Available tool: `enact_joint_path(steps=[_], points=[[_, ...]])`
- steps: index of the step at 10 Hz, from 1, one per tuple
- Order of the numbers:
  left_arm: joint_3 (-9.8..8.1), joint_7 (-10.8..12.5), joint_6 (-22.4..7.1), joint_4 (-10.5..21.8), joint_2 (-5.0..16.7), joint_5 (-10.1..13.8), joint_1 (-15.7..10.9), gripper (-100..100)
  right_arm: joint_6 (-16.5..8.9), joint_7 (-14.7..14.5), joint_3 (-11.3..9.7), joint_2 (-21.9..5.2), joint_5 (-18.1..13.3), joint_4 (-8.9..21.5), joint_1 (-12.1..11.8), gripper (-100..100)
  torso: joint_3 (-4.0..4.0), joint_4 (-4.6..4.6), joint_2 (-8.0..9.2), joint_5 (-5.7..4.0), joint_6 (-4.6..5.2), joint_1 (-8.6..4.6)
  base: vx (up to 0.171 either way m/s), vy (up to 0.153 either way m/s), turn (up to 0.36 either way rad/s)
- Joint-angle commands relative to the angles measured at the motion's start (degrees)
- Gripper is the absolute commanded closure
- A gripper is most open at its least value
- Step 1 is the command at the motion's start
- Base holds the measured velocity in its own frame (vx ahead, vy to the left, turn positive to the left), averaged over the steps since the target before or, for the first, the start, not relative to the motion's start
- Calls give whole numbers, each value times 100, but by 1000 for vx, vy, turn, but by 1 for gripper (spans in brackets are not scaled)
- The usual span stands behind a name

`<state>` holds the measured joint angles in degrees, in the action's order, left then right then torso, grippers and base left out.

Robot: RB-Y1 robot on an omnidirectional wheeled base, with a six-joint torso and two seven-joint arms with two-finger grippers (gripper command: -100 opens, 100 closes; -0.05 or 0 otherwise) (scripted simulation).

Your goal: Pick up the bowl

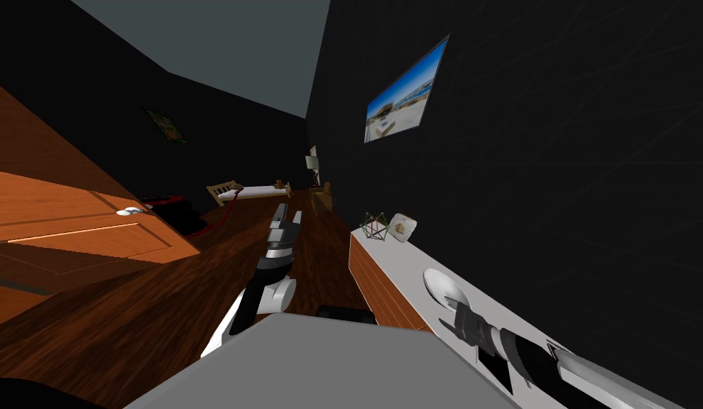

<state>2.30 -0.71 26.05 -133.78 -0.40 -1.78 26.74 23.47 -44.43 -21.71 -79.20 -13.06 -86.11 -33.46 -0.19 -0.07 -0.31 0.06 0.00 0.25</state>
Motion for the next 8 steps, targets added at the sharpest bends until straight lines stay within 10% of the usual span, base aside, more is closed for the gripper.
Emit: enact_joint_path(steps=[1,8], points=[[0,0,0,0,0,0,0,0,-28,-154,-30,-239,-39,85,-51,-100,0,0,0,0,0,0,76,49,5],[0,0,0,0,0,0,0,0,-466,-932,-598,-1346,-413,314,-303,-100,0,0,1,-2,0,-7,80,47,16]])
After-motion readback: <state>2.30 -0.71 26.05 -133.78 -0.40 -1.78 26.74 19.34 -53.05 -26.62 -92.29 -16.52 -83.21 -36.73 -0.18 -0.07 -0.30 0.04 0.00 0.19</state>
